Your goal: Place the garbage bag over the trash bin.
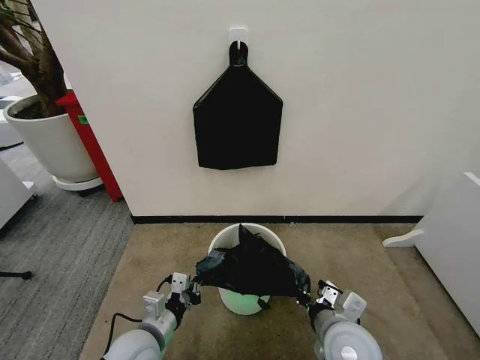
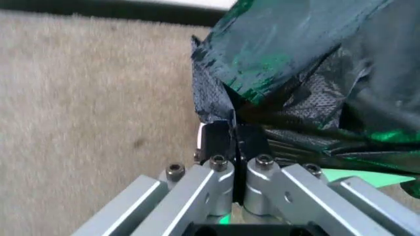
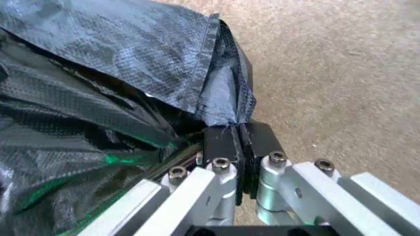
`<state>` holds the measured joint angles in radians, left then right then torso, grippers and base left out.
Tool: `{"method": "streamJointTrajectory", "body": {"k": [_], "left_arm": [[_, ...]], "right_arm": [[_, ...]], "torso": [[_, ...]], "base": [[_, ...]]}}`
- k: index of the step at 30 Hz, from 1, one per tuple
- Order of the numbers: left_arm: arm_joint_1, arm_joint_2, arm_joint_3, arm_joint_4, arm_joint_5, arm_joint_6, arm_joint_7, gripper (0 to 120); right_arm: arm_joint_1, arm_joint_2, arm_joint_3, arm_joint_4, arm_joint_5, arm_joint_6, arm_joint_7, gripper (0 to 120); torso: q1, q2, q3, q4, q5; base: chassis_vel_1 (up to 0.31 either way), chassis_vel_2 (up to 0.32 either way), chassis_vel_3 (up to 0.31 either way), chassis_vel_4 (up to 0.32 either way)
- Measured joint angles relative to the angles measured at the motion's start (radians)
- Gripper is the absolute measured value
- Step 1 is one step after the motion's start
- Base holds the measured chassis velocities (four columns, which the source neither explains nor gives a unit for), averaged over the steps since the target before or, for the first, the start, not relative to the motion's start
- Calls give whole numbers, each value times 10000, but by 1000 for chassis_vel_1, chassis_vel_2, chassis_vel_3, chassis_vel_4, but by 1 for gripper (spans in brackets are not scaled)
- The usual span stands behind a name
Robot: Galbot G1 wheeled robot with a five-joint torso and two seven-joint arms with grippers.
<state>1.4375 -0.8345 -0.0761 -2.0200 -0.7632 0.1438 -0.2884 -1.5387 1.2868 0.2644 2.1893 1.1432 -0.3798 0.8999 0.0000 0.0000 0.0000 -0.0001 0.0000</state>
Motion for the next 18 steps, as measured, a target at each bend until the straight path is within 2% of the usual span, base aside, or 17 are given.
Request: {"method": "streamJointTrajectory", "body": {"k": [8, 13, 18], "left_arm": [[-108, -151, -36, 476, -1019, 184, -82, 0], [-396, -592, 199, 1039, -1365, 274, -131, 0], [-192, -425, 77, 428, -1254, 297, -152, 0]], "right_arm": [[317, 87, 46, -900, -384, -374, -1119, 0], [697, 141, 53, -1460, -549, -878, -1635, 0], [652, -255, 103, -863, -829, -952, -1635, 0]], "torso": [[0, 0, 0, 1, 0], [0, -1, 0, 1, 0], [0, 0, 0, 1, 0]], "base": [[0, 0, 0, 0], [0, 0, 0, 0], [0, 0, 0, 0]]}}
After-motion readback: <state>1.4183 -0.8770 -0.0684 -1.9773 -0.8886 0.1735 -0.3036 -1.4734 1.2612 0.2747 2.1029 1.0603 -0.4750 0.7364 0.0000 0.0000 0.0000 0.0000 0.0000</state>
